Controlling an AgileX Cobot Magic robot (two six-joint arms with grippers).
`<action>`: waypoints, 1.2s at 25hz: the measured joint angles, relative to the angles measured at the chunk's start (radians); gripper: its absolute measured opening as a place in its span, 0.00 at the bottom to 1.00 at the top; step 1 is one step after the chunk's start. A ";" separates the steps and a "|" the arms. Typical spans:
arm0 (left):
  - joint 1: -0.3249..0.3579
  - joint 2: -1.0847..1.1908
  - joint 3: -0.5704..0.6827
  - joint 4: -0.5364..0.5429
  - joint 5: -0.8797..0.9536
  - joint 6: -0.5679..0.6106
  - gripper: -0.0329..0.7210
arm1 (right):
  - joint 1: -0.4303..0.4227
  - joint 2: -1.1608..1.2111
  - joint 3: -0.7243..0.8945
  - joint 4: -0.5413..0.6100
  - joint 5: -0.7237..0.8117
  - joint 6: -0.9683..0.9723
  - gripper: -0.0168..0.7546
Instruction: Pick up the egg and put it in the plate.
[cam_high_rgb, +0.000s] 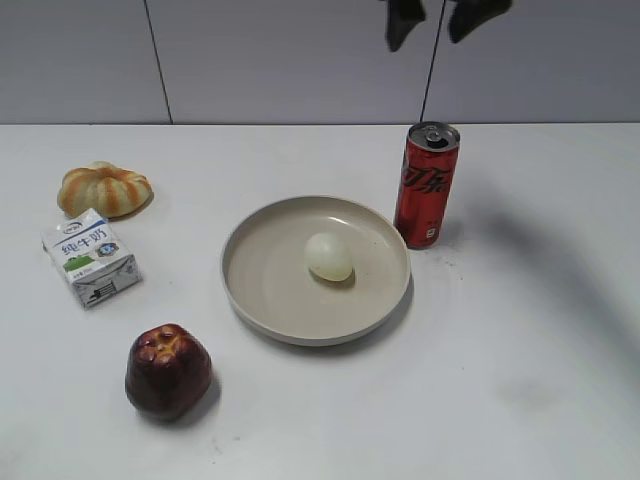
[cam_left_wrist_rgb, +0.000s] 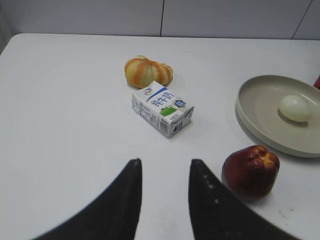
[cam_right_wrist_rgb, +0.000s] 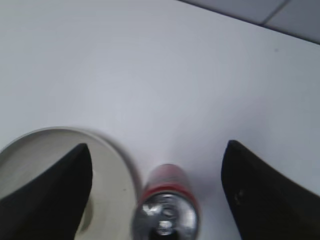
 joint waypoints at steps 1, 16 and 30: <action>0.000 0.000 0.000 0.000 0.000 0.000 0.35 | -0.032 -0.001 0.000 0.000 0.001 0.001 0.80; 0.000 0.000 0.000 0.000 0.000 -0.002 0.35 | -0.295 -0.367 0.498 -0.027 0.001 -0.059 0.79; 0.000 0.000 0.000 0.000 0.000 0.000 0.35 | -0.294 -1.204 1.529 -0.079 -0.190 -0.108 0.79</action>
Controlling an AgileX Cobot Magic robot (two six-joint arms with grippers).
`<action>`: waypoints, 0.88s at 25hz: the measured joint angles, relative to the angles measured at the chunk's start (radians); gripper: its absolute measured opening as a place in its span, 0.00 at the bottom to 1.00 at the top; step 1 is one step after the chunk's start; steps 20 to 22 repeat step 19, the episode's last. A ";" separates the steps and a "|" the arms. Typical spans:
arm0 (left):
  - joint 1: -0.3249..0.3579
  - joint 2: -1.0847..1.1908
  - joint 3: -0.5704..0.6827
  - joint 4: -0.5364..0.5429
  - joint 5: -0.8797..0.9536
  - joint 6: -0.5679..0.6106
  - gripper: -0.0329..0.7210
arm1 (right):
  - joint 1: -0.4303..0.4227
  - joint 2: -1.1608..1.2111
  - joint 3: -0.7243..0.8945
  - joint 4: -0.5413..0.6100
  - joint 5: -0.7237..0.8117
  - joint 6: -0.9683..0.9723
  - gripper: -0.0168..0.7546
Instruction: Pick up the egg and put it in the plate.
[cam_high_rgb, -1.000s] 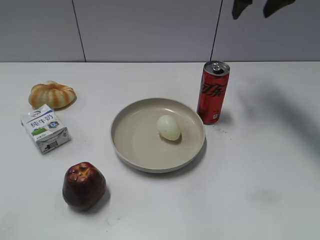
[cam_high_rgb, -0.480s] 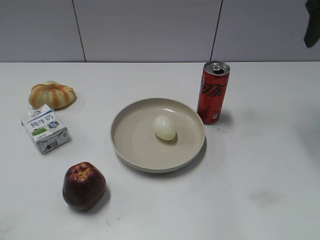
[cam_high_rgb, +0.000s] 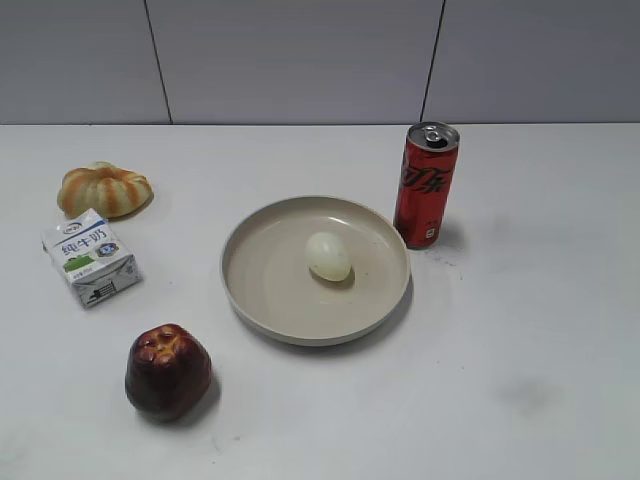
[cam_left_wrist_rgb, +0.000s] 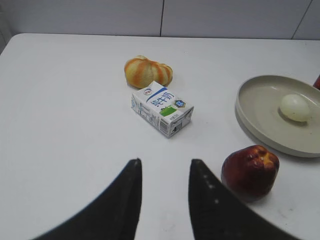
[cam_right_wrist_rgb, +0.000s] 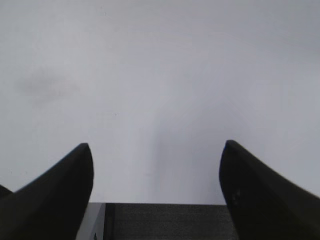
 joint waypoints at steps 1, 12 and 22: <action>0.000 0.000 0.000 0.000 0.000 0.000 0.35 | 0.000 -0.054 0.041 0.000 -0.001 0.000 0.79; 0.000 0.000 0.000 0.000 0.000 0.000 0.35 | 0.000 -0.690 0.245 0.006 0.017 0.039 0.79; 0.000 0.000 0.000 0.000 0.000 -0.001 0.35 | 0.000 -0.950 0.246 0.011 0.017 0.043 0.79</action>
